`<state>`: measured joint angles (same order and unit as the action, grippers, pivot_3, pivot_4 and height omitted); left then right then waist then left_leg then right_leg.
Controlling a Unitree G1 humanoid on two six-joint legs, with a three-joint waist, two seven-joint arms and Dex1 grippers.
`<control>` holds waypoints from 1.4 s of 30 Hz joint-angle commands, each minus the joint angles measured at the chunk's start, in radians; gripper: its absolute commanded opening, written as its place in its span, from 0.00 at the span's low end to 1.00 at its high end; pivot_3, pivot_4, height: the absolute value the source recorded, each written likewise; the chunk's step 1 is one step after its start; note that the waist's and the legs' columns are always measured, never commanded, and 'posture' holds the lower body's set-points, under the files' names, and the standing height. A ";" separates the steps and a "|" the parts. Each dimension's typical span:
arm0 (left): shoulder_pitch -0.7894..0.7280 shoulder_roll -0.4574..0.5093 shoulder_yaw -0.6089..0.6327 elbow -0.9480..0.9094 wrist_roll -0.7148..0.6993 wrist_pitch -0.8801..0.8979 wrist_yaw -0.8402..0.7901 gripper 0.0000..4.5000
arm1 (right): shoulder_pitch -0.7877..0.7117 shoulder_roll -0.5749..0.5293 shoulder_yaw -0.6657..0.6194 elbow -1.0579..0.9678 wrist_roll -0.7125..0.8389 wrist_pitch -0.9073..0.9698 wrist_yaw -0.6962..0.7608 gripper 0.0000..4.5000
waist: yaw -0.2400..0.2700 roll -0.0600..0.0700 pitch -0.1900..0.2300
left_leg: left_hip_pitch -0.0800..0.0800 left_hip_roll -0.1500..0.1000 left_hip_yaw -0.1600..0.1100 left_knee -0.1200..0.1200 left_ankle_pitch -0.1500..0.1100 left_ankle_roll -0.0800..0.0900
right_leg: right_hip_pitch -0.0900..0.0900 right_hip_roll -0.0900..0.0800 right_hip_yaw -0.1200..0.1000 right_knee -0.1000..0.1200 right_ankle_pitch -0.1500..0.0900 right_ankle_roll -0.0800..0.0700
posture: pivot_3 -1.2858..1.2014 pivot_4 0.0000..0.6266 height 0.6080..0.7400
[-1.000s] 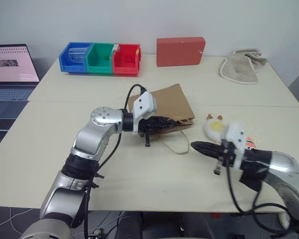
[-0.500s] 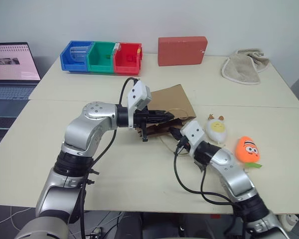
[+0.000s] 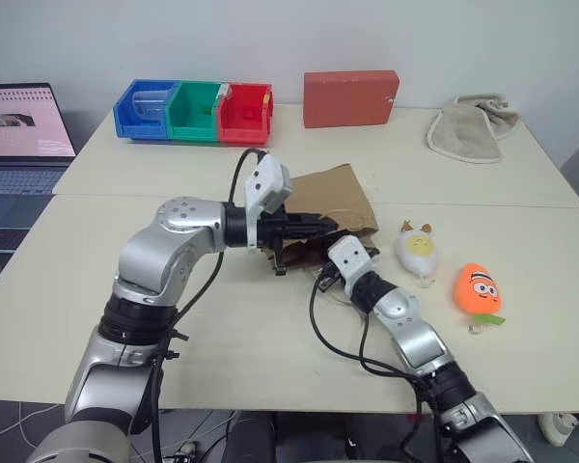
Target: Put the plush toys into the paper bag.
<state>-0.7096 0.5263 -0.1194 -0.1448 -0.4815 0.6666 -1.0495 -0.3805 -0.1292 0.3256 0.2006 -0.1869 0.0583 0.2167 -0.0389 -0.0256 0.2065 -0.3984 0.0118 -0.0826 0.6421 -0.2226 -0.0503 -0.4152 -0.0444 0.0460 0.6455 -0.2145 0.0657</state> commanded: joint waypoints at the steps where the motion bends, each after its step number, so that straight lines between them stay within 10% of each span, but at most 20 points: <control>1: -0.037 0.018 0.037 -0.020 -0.014 -0.014 0.006 0.00 | -0.021 0.010 0.007 0.026 -0.027 -0.001 -0.002 0.00 | -0.002 0.000 0.000 | 0.000 0.000 0.000 0.000 0.000 0.000 | 0.000 0.000 0.000 0.000 0.000 0.000 | 0.52 0.24 1.00; 15: -0.340 0.032 0.088 0.178 0.157 -0.294 0.132 0.00 | -0.005 0.017 0.018 -0.003 -0.028 0.067 0.062 0.00 | -0.004 0.000 0.000 | 0.001 0.000 -0.001 -0.001 0.000 0.000 | 0.001 0.002 0.000 0.000 0.000 0.000 | 0.52 0.24 1.00; 34: -0.169 0.033 0.053 0.055 0.121 -0.233 0.057 0.00 | 0.010 -0.008 -0.023 -0.292 0.045 0.219 0.193 0.00 | -0.012 0.000 0.000 | -0.001 0.000 -0.001 -0.001 0.000 0.000 | -0.001 0.001 0.000 0.000 0.000 0.000 | 0.52 0.24 1.00; 42: -0.137 0.010 0.037 0.008 0.105 -0.198 0.058 0.00 | 0.061 -0.220 -0.096 -0.600 0.217 0.305 0.434 0.00 | -0.008 0.000 0.000 | -0.001 0.000 -0.001 -0.001 0.000 0.000 | -0.001 0.001 0.000 0.000 0.000 0.000 | 0.52 0.24 1.00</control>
<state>-0.8446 0.5424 -0.0818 -0.0919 -0.3560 0.4702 -0.9927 -0.3205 -0.3229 0.2769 -0.2974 -0.0270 0.3460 0.5961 -0.0468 -0.0259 0.2064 -0.3993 0.0123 -0.0840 0.6412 -0.2225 -0.0504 -0.4159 -0.0430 0.0461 0.6453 -0.2143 0.0654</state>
